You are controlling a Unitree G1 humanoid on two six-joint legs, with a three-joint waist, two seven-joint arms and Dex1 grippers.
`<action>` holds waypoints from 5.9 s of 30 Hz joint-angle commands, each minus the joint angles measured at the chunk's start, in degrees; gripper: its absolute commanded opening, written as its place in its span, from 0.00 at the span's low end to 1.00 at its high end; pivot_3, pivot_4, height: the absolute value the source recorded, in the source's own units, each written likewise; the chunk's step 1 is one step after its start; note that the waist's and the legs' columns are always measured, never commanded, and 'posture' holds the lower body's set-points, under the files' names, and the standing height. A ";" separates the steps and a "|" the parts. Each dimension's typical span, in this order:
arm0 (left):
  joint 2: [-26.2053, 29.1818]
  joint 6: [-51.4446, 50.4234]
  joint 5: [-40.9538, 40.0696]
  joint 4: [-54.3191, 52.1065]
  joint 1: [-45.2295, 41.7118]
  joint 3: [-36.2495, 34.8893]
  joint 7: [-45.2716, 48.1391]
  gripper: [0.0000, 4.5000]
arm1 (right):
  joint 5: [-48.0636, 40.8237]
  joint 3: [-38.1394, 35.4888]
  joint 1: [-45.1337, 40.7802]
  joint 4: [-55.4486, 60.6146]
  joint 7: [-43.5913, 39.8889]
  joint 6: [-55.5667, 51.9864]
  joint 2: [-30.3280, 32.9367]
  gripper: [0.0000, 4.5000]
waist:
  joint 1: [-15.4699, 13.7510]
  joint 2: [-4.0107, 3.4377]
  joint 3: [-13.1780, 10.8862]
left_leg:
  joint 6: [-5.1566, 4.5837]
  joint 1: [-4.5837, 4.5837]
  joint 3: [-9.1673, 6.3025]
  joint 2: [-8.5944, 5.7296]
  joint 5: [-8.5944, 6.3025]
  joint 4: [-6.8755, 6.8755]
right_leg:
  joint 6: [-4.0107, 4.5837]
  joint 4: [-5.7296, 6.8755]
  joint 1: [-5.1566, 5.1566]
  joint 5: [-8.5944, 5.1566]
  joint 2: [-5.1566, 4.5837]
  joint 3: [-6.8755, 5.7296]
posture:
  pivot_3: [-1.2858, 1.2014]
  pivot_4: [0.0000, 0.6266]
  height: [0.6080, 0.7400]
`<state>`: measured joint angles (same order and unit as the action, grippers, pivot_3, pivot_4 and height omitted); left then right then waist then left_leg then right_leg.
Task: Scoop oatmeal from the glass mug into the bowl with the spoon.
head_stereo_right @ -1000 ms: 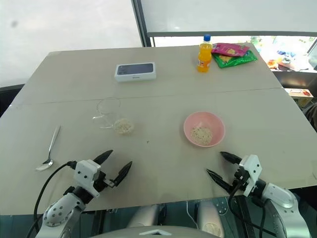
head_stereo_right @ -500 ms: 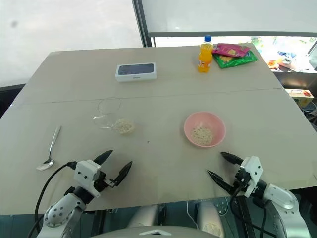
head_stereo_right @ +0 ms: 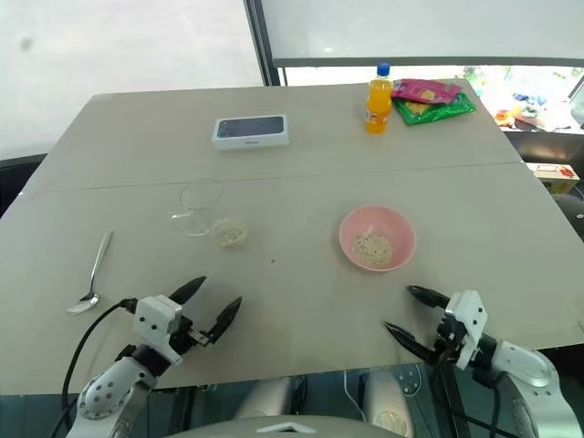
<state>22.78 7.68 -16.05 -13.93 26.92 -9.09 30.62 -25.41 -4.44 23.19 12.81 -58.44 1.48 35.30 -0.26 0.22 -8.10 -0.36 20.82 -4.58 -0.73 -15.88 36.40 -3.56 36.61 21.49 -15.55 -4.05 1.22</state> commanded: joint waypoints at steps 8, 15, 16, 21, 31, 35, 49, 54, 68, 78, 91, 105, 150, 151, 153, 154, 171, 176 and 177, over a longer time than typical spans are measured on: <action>5.49 -11.76 -14.52 -6.03 -2.33 -17.92 -2.45 1.00 | -12.86 -7.51 0.41 12.93 -11.42 -5.43 10.33 0.99 | -0.37 0.41 -1.01 | 0.00 0.31 -0.19 0.02 0.00 0.45 | -0.03 0.16 0.05 0.03 0.00 -0.17 | 0.52 0.24 1.00; 12.49 -29.23 -20.15 0.73 -7.37 -30.84 -10.71 1.00 | -19.75 -10.63 -4.54 14.55 -17.01 -8.67 13.62 0.99 | -0.46 0.56 -1.26 | 0.00 0.47 -0.35 -0.01 0.00 0.58 | -0.12 0.18 0.12 0.09 0.03 -0.36 | 0.52 0.24 1.00; 13.62 -30.89 -20.11 0.92 -8.32 -31.94 -11.29 1.00 | -22.25 -10.86 -5.85 15.12 -16.70 -10.40 13.69 0.99 | -0.45 0.65 -1.33 | 0.00 0.49 -0.39 -0.01 0.00 0.59 | -0.12 0.20 0.13 0.09 0.04 -0.41 | 0.52 0.24 1.00; 19.02 -34.62 -15.69 6.08 -9.25 -31.41 -9.01 1.00 | -27.86 -10.32 -11.80 18.49 -14.96 -14.86 12.77 0.99 | -0.40 0.57 -1.41 | 0.01 0.59 -0.38 -0.05 0.00 0.71 | -0.12 0.22 0.16 0.11 0.01 -0.37 | 0.52 0.24 1.00; 22.61 -39.61 -12.54 12.87 -13.02 -27.01 -3.57 1.00 | -23.69 -10.82 -10.71 18.32 -16.40 -13.45 10.87 0.99 | -0.54 0.60 -1.42 | 0.03 0.91 -0.49 -0.08 0.01 0.74 | -0.11 0.21 0.39 0.12 -0.05 -0.47 | 0.52 0.24 1.00; 24.64 -41.86 -11.12 16.36 -15.41 -23.52 -0.36 1.00 | -21.49 -10.89 -9.89 18.16 -16.32 -11.97 9.84 0.99 | -0.55 0.59 -1.42 | 0.03 0.87 -0.45 -0.07 0.01 0.74 | -0.11 0.23 0.39 0.13 -0.07 -0.43 | 0.52 0.24 1.00; 26.98 -50.42 -9.62 21.05 -17.68 -23.97 0.56 0.02 | -19.78 -11.44 -8.89 18.08 -15.88 -10.96 8.60 1.00 | -0.13 0.01 -1.17 | 0.02 0.73 -0.30 -0.05 0.01 0.77 | -0.11 0.40 0.39 0.13 -0.09 -0.27 | 0.52 0.24 1.00; 24.31 -38.98 -7.19 22.09 -20.02 -25.90 -0.97 0.02 | -18.00 -11.15 -8.77 16.94 -16.93 -9.56 8.69 1.00 | -0.20 -0.01 -1.16 | 0.03 0.70 -0.31 -0.03 0.01 0.77 | -0.11 0.46 0.39 0.14 -0.12 -0.25 | 0.52 0.24 1.00; 13.95 -11.96 -19.07 4.44 -36.65 -28.28 2.81 0.02 | -22.17 -10.75 -17.07 15.05 -14.10 -12.53 7.49 1.00 | -0.49 0.61 -1.14 | 0.08 0.95 -0.41 -0.21 0.04 1.01 | -0.15 0.39 0.41 0.25 -0.55 -0.35 | 0.52 0.24 1.00; 16.35 -20.04 -21.75 -6.05 -47.30 -10.31 9.23 0.02 | -23.63 -5.56 -44.40 15.19 24.81 -33.09 -1.17 1.00 | 0.66 0.59 -1.23 | 0.24 0.92 -0.32 -0.35 0.15 1.08 | -0.18 0.85 0.62 0.27 -0.05 -0.23 | 0.52 0.24 1.00; 13.90 -13.97 -7.29 -1.04 -51.20 5.62 14.28 0.02 | -36.31 -0.99 -69.06 6.57 53.51 -52.42 -21.48 1.00 | 1.26 0.49 -1.31 | 0.56 1.30 -0.23 -0.51 0.40 1.04 | -0.15 1.28 1.32 0.26 0.01 -0.01 | 0.52 0.24 1.00; 8.73 -9.94 -2.53 4.50 -53.59 8.24 14.83 0.00 | -37.32 -0.77 -72.56 2.93 54.20 -54.19 -26.30 0.70 | 2.90 0.49 -1.31 | 0.56 1.85 -0.19 -0.50 0.43 1.17 | -0.16 1.64 2.01 0.26 0.03 0.09 | 0.52 0.24 1.00; -7.69 -8.12 -4.05 -14.36 -14.82 -16.06 -15.10 0.62 | -22.12 -13.47 -76.98 -22.92 39.66 -45.24 -10.67 0.00 | 2.00 0.43 -1.33 | 0.24 1.93 0.05 -0.50 0.24 1.88 | -0.16 2.20 2.08 0.26 0.02 0.35 | 0.52 0.24 1.00; -7.73 -7.37 -3.54 -13.07 -14.48 -16.05 -15.01 0.62 | -21.85 -13.52 -76.79 -22.95 39.55 -45.10 -10.74 0.00 | 2.01 0.43 -1.33 | 0.24 1.94 0.05 -0.50 0.24 1.88 | -0.16 2.20 2.07 0.26 0.02 0.35 | 0.52 0.24 1.00; -7.42 -5.37 -2.05 -10.73 -13.87 -15.79 -14.40 0.62 | -21.25 -13.38 -76.24 -22.65 39.43 -44.70 -10.96 0.00 | 2.09 0.43 -1.33 | 0.24 1.94 0.07 -0.50 0.24 1.88 | -0.16 2.20 2.08 0.26 0.02 0.37 | 0.52 0.24 1.00; -7.30 -5.19 -1.70 -9.62 -13.82 -15.66 -14.34 0.62 | -21.14 -13.40 -76.01 -22.45 39.41 -44.62 -11.09 0.00 | 2.13 0.43 -1.33 | 0.24 1.94 0.07 -0.49 0.24 1.88 | -0.16 2.19 2.08 0.26 0.02 0.37 | 0.52 0.24 1.00; -2.08 -4.32 3.03 3.08 -22.34 -11.74 -12.47 0.62 | -22.21 -14.85 -73.38 -15.15 42.32 -46.07 -13.69 0.00 | 2.45 0.41 -1.34 | 0.23 1.95 0.04 -0.49 0.22 1.84 | -0.16 2.16 2.10 0.26 0.01 0.36 | 0.52 0.24 1.00; -2.02 -4.42 2.19 2.95 -23.86 -10.75 -11.54 0.62 | -21.69 -15.20 -72.17 -14.73 42.47 -45.38 -13.82 0.00 | 2.40 0.41 -1.34 | 0.22 1.95 0.03 -0.48 0.22 1.85 | -0.16 2.17 2.09 0.26 0.00 0.36 | 0.52 0.24 1.00; -2.05 -4.70 2.04 2.86 -24.30 -10.68 -11.57 0.62 | -21.59 -15.26 -72.08 -14.93 42.42 -45.22 -13.75 0.00 | 2.40 0.41 -1.34 | 0.22 1.95 0.03 -0.48 0.22 1.85 | -0.16 2.18 2.09 0.26 0.00 0.36 | 0.52 0.24 1.00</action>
<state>20.36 2.58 -13.18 -9.98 3.48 -19.80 18.65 -46.44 -18.07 -48.05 -4.29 -15.81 -44.88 21.25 2.14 0.63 -9.44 -0.14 22.77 -4.55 -1.20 -15.65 38.25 -3.72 38.80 23.58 -15.29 -4.05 1.57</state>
